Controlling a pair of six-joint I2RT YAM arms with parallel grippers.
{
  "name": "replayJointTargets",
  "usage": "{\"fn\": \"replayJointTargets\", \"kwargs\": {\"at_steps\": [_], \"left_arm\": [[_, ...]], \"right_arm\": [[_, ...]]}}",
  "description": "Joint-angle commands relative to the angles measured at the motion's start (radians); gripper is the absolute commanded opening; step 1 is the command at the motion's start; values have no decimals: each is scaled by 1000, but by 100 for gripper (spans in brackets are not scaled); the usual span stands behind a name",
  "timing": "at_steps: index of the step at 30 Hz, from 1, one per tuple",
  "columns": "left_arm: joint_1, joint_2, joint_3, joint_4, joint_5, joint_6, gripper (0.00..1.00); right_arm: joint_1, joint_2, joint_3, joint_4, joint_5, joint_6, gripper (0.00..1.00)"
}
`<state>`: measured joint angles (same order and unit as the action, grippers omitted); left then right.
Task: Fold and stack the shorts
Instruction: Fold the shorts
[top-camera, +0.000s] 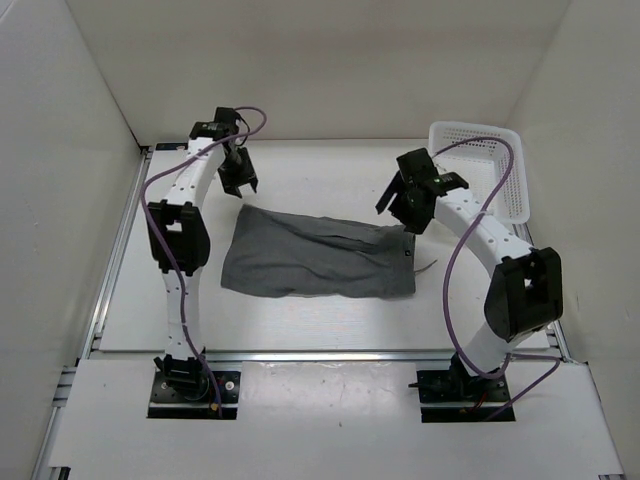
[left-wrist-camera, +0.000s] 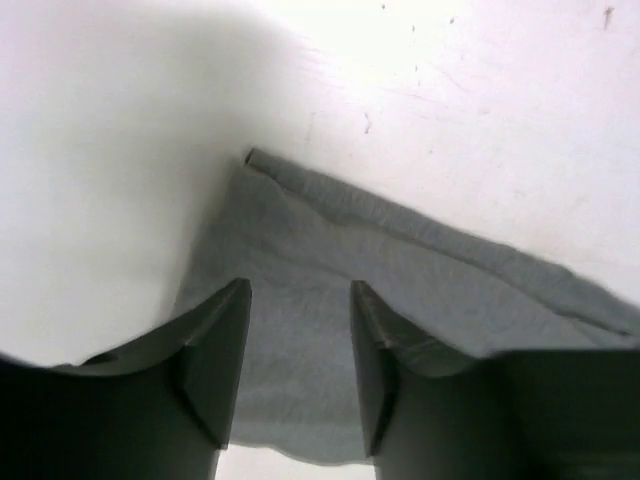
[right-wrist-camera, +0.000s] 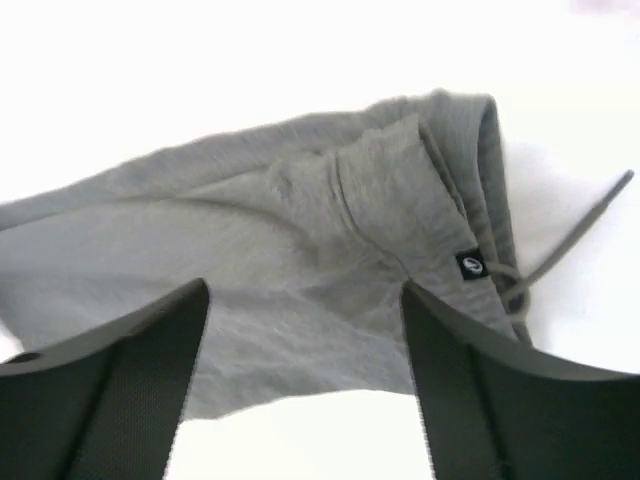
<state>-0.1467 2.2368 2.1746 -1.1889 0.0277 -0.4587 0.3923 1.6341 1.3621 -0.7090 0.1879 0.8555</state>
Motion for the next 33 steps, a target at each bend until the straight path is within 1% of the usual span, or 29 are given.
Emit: {"fn": "replayJointTargets", "kwargs": {"at_steps": [1, 2, 5, 7, 8, 9, 10, 11, 12, 13, 14, 16, 17, 21, 24, 27, 32, 33], "left_arm": [[-37, 98, 103, -112, 9, 22, 58], [-47, 89, 85, -112, -18, 22, 71], [-47, 2, -19, -49, -41, 12, 72], [-37, -66, -79, -23, -54, 3, 72], [-37, -92, -108, -11, -54, 3, 72], [-37, -118, -139, 3, -54, 3, 65], [-37, -173, -174, 33, -54, 3, 60], [-47, -198, -246, 47, -54, -7, 52], [-47, -221, -281, 61, -54, -18, 38], [-47, -258, -314, 74, -45, -18, 31], [-47, -270, -369, 83, -45, -29, 25], [-47, -292, -415, 97, -45, -29, 17], [-47, -305, -435, 106, -45, -38, 13], [-47, -328, -521, 124, -45, -38, 12], [-47, -329, -539, 124, -54, -38, 12], [-47, -338, -549, 124, -66, -38, 12], [-47, -338, -526, 124, -66, -38, 12], [-47, -329, -513, 124, -66, -38, 12]], "right_arm": [[3, -13, 71, -38, 80, -19, 84], [20, -26, 48, -38, 114, -19, 84], [43, -75, -12, -38, 154, -19, 85], [82, -88, -37, -38, 189, -41, 57], [91, -88, -37, -38, 189, -52, 37], [109, -74, -50, -29, 189, -64, 11], [118, -63, -51, -20, 189, -96, 4], [118, -28, -51, -20, 189, -111, 0], [132, -10, -38, -20, 189, -111, 0], [132, 28, -29, -20, 189, -121, 0], [132, 49, -29, -20, 189, -121, 0], [132, 91, 3, -20, 240, -130, 0], [132, 139, 17, -29, 266, -130, 0], [111, 291, 89, -101, 433, -98, 0], [88, 346, 112, -113, 444, -98, 0], [88, 357, 121, -139, 455, -98, 0], [88, 172, 78, -139, 446, -98, 0], [88, 117, 78, -139, 446, -111, 2]]}}
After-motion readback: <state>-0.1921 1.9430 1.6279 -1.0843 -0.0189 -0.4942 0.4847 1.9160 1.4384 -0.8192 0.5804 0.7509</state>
